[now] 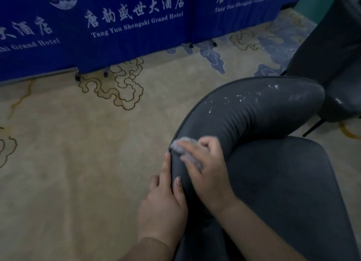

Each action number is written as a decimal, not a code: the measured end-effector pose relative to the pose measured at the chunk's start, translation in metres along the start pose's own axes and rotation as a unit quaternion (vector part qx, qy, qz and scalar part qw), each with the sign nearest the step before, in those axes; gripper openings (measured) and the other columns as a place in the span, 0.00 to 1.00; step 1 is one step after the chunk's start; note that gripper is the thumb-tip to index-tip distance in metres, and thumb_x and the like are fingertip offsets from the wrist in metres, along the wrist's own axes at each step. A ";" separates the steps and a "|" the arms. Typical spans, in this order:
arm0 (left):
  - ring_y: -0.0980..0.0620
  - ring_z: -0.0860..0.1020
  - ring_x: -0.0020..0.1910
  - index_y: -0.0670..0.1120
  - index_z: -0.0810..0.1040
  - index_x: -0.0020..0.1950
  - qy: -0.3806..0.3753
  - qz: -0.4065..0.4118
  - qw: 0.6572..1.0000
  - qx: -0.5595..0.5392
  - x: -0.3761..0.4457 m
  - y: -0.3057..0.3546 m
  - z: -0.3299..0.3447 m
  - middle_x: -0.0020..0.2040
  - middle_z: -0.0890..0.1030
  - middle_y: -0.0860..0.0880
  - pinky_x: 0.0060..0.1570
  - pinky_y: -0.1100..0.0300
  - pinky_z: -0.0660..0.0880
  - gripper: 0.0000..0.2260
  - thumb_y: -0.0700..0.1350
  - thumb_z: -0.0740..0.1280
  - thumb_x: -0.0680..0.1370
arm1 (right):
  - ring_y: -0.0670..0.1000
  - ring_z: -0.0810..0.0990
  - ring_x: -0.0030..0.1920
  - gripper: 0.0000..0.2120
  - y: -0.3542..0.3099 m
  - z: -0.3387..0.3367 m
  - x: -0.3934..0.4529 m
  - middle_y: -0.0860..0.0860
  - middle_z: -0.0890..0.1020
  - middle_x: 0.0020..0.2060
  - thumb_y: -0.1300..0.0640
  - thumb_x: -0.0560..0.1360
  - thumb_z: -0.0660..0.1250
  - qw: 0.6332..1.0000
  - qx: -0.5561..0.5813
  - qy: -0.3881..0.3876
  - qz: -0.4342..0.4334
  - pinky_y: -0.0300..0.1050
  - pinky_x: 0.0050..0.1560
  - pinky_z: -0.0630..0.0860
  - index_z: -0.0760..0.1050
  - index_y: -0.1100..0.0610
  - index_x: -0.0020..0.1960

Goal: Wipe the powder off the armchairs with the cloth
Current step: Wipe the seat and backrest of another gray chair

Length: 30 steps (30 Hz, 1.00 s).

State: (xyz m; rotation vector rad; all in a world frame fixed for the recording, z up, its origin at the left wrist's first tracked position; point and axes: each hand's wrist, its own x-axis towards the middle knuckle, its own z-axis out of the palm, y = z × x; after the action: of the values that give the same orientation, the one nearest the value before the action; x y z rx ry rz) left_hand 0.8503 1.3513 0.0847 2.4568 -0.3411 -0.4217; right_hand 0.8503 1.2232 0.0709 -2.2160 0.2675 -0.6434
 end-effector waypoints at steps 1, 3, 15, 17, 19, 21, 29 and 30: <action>0.47 0.78 0.53 0.74 0.35 0.65 0.000 -0.002 1.000 -0.004 0.000 0.001 -0.001 0.67 0.69 0.53 0.50 0.54 0.73 0.23 0.59 0.44 0.75 | 0.49 0.73 0.50 0.16 -0.002 -0.004 -0.012 0.47 0.67 0.50 0.54 0.75 0.64 1.000 0.004 -0.015 -0.007 0.44 0.54 0.74 0.77 0.44 0.61; 0.46 0.78 0.54 0.74 0.35 0.64 0.006 -0.002 1.000 -0.009 0.000 0.000 0.000 0.67 0.69 0.53 0.52 0.53 0.74 0.23 0.59 0.44 0.75 | 0.50 0.73 0.50 0.17 0.003 -0.008 -0.012 0.48 0.68 0.49 0.54 0.74 0.64 1.000 -0.015 -0.009 -0.010 0.47 0.53 0.75 0.76 0.44 0.61; 0.47 0.78 0.52 0.72 0.30 0.65 -0.003 -0.003 1.000 0.019 0.001 0.002 -0.002 0.66 0.69 0.54 0.48 0.55 0.72 0.23 0.60 0.41 0.75 | 0.53 0.74 0.49 0.15 0.012 0.003 0.020 0.51 0.69 0.48 0.56 0.75 0.64 0.999 -0.040 0.018 0.002 0.53 0.54 0.75 0.79 0.49 0.60; 0.47 0.78 0.51 0.72 0.31 0.65 0.006 -0.002 1.000 0.016 0.000 0.000 -0.002 0.65 0.69 0.54 0.48 0.54 0.72 0.22 0.61 0.39 0.75 | 0.54 0.74 0.48 0.15 0.021 -0.002 0.036 0.51 0.69 0.48 0.58 0.73 0.66 0.998 -0.060 0.008 -0.021 0.55 0.52 0.75 0.80 0.50 0.60; 0.46 0.78 0.50 0.72 0.32 0.66 0.013 -0.003 1.000 0.010 -0.002 -0.001 0.000 0.64 0.70 0.54 0.47 0.53 0.73 0.24 0.64 0.37 0.72 | 0.56 0.74 0.48 0.16 0.037 -0.004 0.068 0.51 0.68 0.47 0.60 0.72 0.68 0.994 -0.104 0.026 0.001 0.58 0.52 0.75 0.80 0.50 0.58; 0.45 0.79 0.49 0.72 0.34 0.68 0.018 0.001 1.000 0.008 -0.002 -0.002 0.001 0.63 0.71 0.53 0.47 0.52 0.74 0.26 0.65 0.35 0.69 | 0.56 0.74 0.49 0.15 0.045 -0.006 0.091 0.49 0.67 0.48 0.60 0.73 0.68 0.992 -0.108 0.041 0.052 0.57 0.55 0.75 0.80 0.48 0.58; 0.48 0.77 0.52 0.74 0.30 0.64 -0.001 -0.007 1.000 -0.002 0.000 -0.003 0.000 0.64 0.70 0.54 0.50 0.54 0.73 0.23 0.62 0.38 0.74 | 0.49 0.73 0.49 0.16 0.011 -0.009 0.013 0.50 0.69 0.48 0.57 0.74 0.65 0.999 -0.025 -0.044 -0.011 0.37 0.56 0.70 0.79 0.50 0.60; 0.47 0.78 0.52 0.74 0.32 0.65 0.003 -0.006 1.000 -0.003 0.000 -0.003 0.001 0.64 0.70 0.54 0.49 0.54 0.73 0.23 0.63 0.38 0.73 | 0.49 0.73 0.48 0.16 0.020 -0.012 0.025 0.50 0.69 0.48 0.56 0.74 0.64 0.998 -0.043 -0.037 -0.012 0.39 0.56 0.71 0.79 0.51 0.60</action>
State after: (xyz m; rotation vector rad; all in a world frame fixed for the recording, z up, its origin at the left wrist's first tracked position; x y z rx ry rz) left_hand 0.8501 1.3528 0.0821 2.4552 -0.3221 -0.4201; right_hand 0.8659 1.1926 0.0711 -2.3235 0.2358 -0.5713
